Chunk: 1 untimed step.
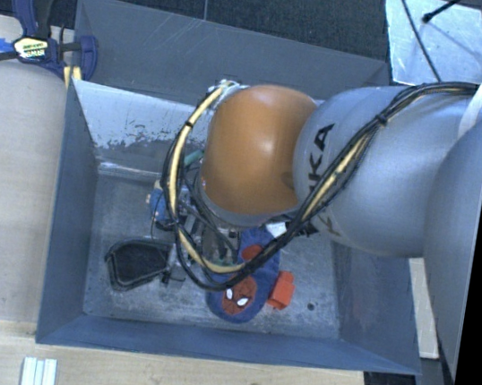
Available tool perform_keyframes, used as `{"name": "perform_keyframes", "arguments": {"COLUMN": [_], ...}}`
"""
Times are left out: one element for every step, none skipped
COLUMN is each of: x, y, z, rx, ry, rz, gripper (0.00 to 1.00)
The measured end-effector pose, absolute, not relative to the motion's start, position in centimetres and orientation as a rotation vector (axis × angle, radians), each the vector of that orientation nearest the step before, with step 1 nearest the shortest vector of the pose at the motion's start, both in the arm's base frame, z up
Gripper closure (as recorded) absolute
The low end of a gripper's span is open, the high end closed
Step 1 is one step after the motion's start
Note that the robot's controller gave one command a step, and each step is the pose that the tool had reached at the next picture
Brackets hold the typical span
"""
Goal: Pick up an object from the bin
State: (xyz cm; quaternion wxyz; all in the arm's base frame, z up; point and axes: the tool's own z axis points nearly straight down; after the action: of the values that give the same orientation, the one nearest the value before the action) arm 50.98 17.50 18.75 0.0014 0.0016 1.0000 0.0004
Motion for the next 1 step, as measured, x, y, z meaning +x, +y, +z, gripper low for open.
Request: {"name": "perform_keyframes", "arguments": {"x": [51.53], "y": [22.17], "z": [6.63], "rx": [-0.297], "ry": [3.131], "rz": [0.0], "gripper": [0.0]}}
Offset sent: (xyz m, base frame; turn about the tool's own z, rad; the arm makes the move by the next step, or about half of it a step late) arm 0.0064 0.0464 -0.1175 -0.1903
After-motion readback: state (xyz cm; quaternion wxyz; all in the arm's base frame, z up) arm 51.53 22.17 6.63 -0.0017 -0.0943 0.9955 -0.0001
